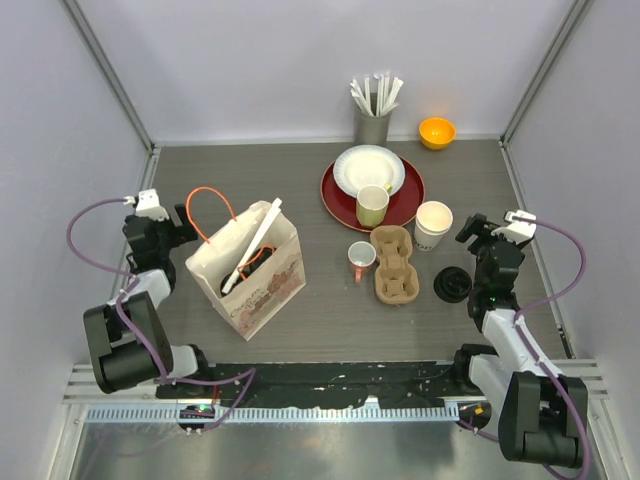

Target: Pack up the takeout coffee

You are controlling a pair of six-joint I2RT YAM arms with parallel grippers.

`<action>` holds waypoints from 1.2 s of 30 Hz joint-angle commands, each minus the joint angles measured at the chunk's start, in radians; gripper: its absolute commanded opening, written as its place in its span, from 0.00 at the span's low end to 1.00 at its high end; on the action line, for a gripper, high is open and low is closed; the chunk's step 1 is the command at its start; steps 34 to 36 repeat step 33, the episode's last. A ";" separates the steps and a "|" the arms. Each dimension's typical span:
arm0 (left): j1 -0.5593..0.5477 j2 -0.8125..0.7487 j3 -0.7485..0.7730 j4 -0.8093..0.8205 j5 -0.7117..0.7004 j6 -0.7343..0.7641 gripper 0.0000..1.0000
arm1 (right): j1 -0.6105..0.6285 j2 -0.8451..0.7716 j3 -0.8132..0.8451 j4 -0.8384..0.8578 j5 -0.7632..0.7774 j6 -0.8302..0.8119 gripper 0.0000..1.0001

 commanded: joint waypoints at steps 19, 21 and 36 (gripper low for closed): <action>-0.038 -0.145 -0.084 0.100 -0.012 -0.037 1.00 | -0.002 -0.049 -0.041 0.120 0.014 -0.014 0.86; -0.039 -0.145 -0.081 0.091 -0.005 -0.040 1.00 | -0.002 -0.051 -0.041 0.120 0.014 -0.014 0.86; -0.044 -0.132 -0.065 0.070 -0.044 -0.052 1.00 | -0.002 -0.052 -0.036 0.119 0.017 -0.011 0.86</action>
